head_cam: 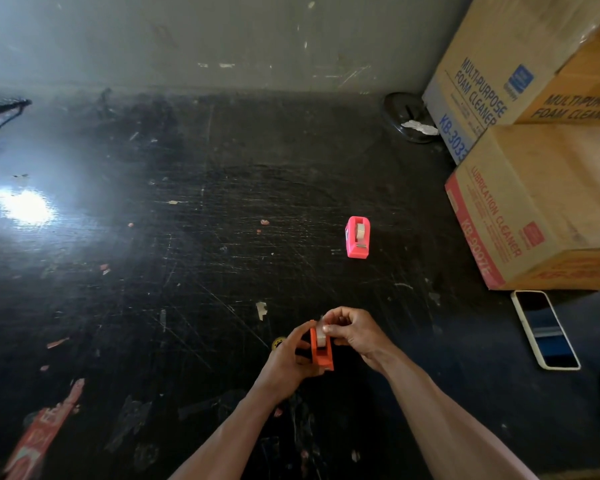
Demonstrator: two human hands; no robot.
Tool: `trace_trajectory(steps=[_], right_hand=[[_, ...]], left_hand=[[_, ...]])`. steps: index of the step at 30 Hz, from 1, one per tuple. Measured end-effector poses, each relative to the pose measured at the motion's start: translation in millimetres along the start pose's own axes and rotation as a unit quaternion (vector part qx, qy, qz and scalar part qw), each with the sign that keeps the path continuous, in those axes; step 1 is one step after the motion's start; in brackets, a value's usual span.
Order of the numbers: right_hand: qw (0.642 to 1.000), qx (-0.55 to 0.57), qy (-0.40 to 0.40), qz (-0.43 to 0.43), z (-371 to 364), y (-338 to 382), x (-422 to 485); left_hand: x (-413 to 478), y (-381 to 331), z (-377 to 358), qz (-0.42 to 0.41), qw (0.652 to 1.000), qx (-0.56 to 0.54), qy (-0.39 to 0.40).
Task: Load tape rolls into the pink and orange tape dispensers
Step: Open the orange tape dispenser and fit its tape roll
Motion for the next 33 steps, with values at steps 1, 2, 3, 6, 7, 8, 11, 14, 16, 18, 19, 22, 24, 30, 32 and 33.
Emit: trace_trajectory(steps=[1,2,3,6,7,8,11,14,16,18,19,22,24,30,32,33], right_hand=[[1.000,-0.003,-0.002,0.006,0,0,-1],[1.000,-0.004,-0.005,0.011,-1,1,-2],[1.000,-0.004,-0.011,0.013,-2,2,-3],[1.000,0.008,-0.019,0.011,-2,1,-4],[1.000,0.012,-0.019,0.007,-2,1,-4],[1.000,0.014,-0.018,0.005,-3,1,-4],[1.000,0.009,-0.019,0.007,-3,1,-4],[0.999,0.010,-0.027,0.016,-3,1,-6],[0.999,-0.016,-0.033,0.025,-3,3,-7],[0.998,-0.046,-0.035,0.040,-3,5,-9],[0.996,-0.059,-0.038,0.048,-4,6,-10],[0.992,-0.093,-0.055,0.066,-7,5,-11],[0.988,-0.116,-0.061,0.076,-9,2,-11],[0.980,-0.156,-0.071,0.105,-13,0,-16],[0.977,-0.163,-0.070,0.115,-14,1,-17],[0.976,-0.168,-0.069,0.118,-15,1,-18]], left_hand=[[0,0,0,0.001,1.000,-0.002,0.001],[0,-1,0,0.001,1.000,-0.003,0.002],[1,0,0,0.002,1.000,-0.003,0.003],[1,-2,0,0.003,1.000,0.002,0.006],[1,-2,0,0.003,1.000,0.005,0.007],[1,-2,0,0.003,1.000,0.008,0.006],[1,-1,0,-0.001,1.000,0.013,0.003],[0,-2,1,0.000,1.000,0.006,0.007],[-1,-2,1,0.002,1.000,0.006,0.008],[0,-2,1,0.001,1.000,0.010,0.005],[0,-2,1,-0.001,1.000,0.011,0.004],[1,-2,2,-0.011,1.000,0.005,-0.011],[0,-6,3,-0.009,1.000,-0.005,-0.027],[0,-22,4,-0.023,0.997,-0.004,-0.072],[2,-23,5,-0.022,0.997,-0.001,-0.075],[3,-24,5,-0.023,0.997,0.007,-0.077]])
Point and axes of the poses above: each hand's wrist, its own x-axis towards the middle knuckle, its own z-axis out of the back of the hand, y = z × x, the point moved 1 cm from there along x, towards the middle knuckle, and after that the axes turned 14 degrees about z, right-handed, at the moved point
